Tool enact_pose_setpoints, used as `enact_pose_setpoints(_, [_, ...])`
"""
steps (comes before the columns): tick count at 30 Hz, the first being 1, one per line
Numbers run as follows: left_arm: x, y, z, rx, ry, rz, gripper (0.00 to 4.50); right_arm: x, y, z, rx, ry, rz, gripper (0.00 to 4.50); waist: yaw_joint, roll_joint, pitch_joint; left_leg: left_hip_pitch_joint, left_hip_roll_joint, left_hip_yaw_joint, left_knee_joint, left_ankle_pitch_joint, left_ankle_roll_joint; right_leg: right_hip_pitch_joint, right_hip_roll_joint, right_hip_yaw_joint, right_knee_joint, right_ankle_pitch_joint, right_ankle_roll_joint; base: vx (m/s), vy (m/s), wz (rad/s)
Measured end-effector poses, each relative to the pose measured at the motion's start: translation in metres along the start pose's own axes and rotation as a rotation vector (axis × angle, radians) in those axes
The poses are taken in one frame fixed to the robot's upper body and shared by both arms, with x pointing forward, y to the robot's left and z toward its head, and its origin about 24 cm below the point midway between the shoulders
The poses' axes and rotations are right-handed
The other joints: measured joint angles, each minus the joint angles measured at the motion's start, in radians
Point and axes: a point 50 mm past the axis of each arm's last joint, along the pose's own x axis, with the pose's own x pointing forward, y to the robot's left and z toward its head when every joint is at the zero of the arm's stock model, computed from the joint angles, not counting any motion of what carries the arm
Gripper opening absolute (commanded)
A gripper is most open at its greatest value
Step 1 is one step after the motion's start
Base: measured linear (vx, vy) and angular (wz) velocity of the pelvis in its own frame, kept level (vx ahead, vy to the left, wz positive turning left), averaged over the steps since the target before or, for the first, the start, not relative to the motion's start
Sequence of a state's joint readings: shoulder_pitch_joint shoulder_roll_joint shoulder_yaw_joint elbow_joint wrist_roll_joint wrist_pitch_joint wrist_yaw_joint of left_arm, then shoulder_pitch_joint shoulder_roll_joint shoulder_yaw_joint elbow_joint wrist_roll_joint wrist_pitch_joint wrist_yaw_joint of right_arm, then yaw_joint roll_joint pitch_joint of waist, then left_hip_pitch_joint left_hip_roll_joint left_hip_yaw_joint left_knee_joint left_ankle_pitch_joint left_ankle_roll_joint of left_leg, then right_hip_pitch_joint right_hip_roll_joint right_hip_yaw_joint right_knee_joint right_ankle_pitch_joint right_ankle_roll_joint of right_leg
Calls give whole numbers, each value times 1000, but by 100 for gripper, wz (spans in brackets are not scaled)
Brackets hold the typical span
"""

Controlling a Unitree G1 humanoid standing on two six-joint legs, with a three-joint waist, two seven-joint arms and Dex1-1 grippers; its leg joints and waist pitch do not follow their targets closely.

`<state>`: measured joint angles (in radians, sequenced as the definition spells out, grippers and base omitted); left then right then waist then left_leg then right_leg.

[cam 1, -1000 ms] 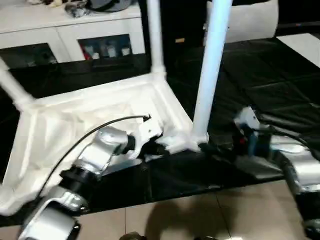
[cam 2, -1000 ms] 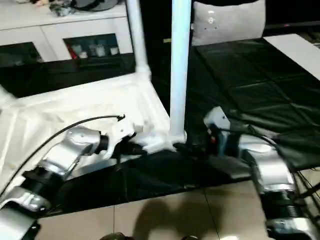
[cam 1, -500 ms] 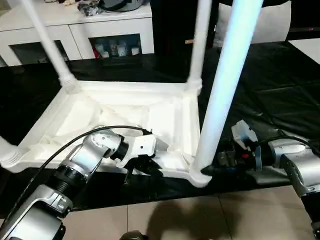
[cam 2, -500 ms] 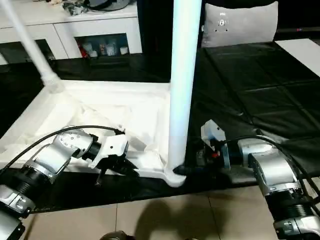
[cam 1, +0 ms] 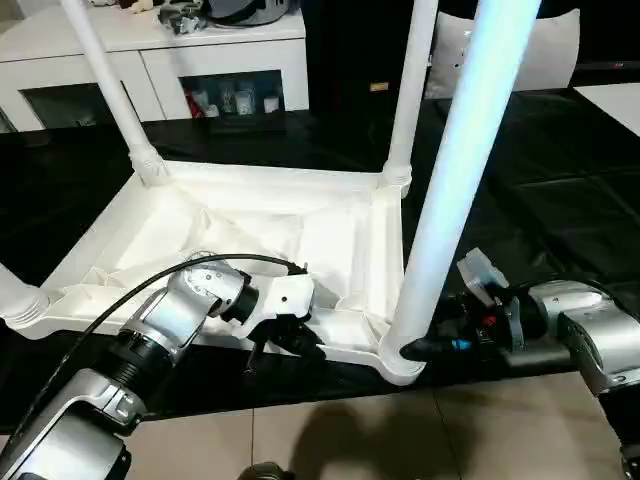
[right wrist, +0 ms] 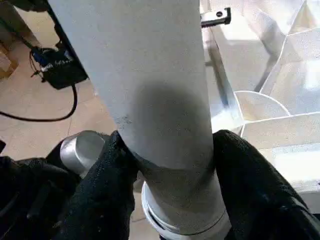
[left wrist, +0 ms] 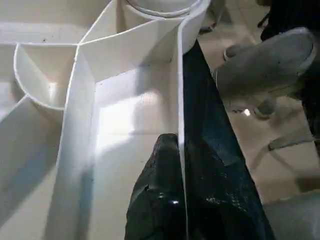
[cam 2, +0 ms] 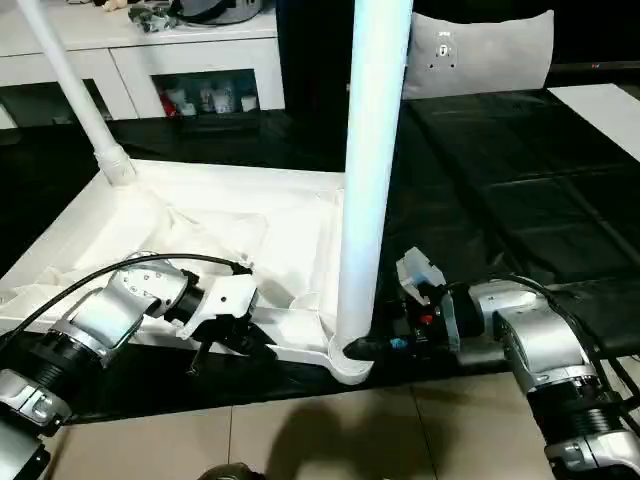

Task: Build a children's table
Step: Rotate leg to tighten

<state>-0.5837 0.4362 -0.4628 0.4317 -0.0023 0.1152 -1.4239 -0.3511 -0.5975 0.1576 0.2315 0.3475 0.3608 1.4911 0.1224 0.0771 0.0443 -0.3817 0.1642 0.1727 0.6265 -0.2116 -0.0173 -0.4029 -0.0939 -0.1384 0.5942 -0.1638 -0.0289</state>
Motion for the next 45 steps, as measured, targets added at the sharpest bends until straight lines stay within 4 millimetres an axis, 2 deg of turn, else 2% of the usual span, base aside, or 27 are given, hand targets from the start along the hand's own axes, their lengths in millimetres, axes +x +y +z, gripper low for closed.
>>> enact_pose_setpoints(4, [-4, 5, -4, -133, -18, 112, 0, 10, -6, 1, 38, -71, -147, 199, -15, 0, 0, 4, 0, 1, -1, -1, -10, 0, 0, 1, 2, -1, 3, 0, 0, 0])
enact_pose_setpoints(7, [0, 11, -5, -226, -39, 222, 0, 16, -17, 1, 65, -109, -337, 199, -45, 0, 0, 10, 0, 2, -2, 0, -12, 4, 0, 2, 0, -2, 4, 0, 0, 0])
enact_pose_setpoints(8, [4, 14, -4, -268, -60, 274, 0, 19, -24, 3, 84, -123, -429, 197, -64, -1, 0, 12, 0, 2, -2, 0, -12, 6, 0, 2, -1, -2, 4, 0, 0, 0])
enact_pose_setpoints(10, [9, 18, -2, -321, -79, 344, 0, 27, -34, 7, 125, -149, -556, 196, -90, -3, 0, 13, 0, 2, -2, 1, -13, 7, 0, 1, -2, -2, 4, 0, 0, 0])
enact_pose_setpoints(14, [20, 27, 3, -424, -122, 476, 0, 44, -52, 17, 180, -192, -772, 195, -120, -4, 0, 14, 1, -1, -4, 1, -13, 9, 1, -7, -8, -2, 4, 0, 0, 0])
enact_pose_setpoints(16, [23, 32, 7, -462, -130, 544, 0, 52, -59, 20, 184, -212, -868, 195, -127, -3, 0, 13, 3, -3, -4, 1, -13, 11, 1, -12, -13, -2, 4, 0, 0, 0])
enact_pose_setpoints(17, [28, 36, 10, -491, -145, 589, 0, 57, -64, 21, 188, -237, -928, 251, -130, -3, 0, 14, 3, -3, -6, 1, -13, 14, 1, -13, -18, -2, 4, 0, 0, 0])
enact_pose_setpoints(20, [39, 41, 18, -521, -174, 645, 0, 58, -70, 21, 206, -279, -1004, 267, -134, -2, 0, 13, 2, -3, -6, 0, -11, 17, 0, -12, -23, -2, 4, 0, 0, 0])
enact_pose_setpoints(21, [40, 41, 19, -521, -176, 647, 0, 58, -70, 22, 211, -289, -1007, 267, -135, -2, 0, 13, 1, -3, -6, -1, -10, 18, 0, -12, -24, -2, 4, 0, 0, 0])
enact_pose_setpoints(23, [40, 41, 20, -516, -177, 646, 0, 58, -70, 22, 212, -301, -1009, 306, -133, -1, -1, 13, 0, -2, -7, -3, -9, 18, 0, -10, -23, 2, 3, 0, 0, 0])
enact_pose_setpoints(27, [38, 41, 22, -466, -159, 640, 0, 57, -67, 22, 184, -317, -990, 324, -119, -1, -1, 13, 1, -2, -11, -4, -9, 14, 0, -10, -19, 5, 4, 0, 0, 0])
enact_pose_setpoints(31, [37, 39, 23, -400, -154, 599, 0, 41, -61, 16, 102, -279, -896, 373, -103, 0, -1, 11, 2, -2, -14, -1, -6, 10, 0, -11, -18, 4, 2, 0, 0, 0])
enact_pose_setpoints(32, [35, 38, 22, -384, -151, 590, 0, 37, -60, 16, 92, -275, -875, 373, -98, 0, -1, 9, 2, -2, -14, 0, -4, 8, 0, -11, -17, 4, 1, 0, 0, 0])
enact_pose_setpoints(33, [35, 38, 22, -371, -150, 581, 0, 34, -59, 14, 86, -276, -855, 395, -91, 0, -1, 7, 2, -2, -14, 0, -4, 6, 0, -10, -17, 4, 1, 0, 0, 0])
enact_pose_setpoints(35, [32, 36, 20, -323, -141, 541, 0, 15, -52, 11, 47, -240, -791, 404, -80, 1, -1, 4, 2, -1, -14, 0, -4, 3, 0, -10, -17, 4, 0, 0, 0, 0])
enact_pose_setpoints(37, [26, 35, 16, -292, -130, 523, 0, 5, -47, 11, 19, -218, -720, 412, -72, 1, -1, 1, 3, -1, -12, 0, -4, 1, 0, -11, -16, 4, 0, 0, 0, 0])
enact_pose_setpoints(38, [23, 34, 14, -270, -122, 507, 0, 0, -43, 11, -5, -199, -680, 440, -66, 1, -1, 0, 3, -1, -12, 0, -4, 0, 0, -11, -16, 5, 0, 0, 0, 0])
enact_pose_setpoints(45, [8, 23, 4, -151, -70, 331, 0, -31, -22, 6, -76, -36, -458, 444, -27, 2, -1, -2, 3, -1, -8, 0, -3, 0, 0, -10, -15, 5, -1, 0, 0, 0])
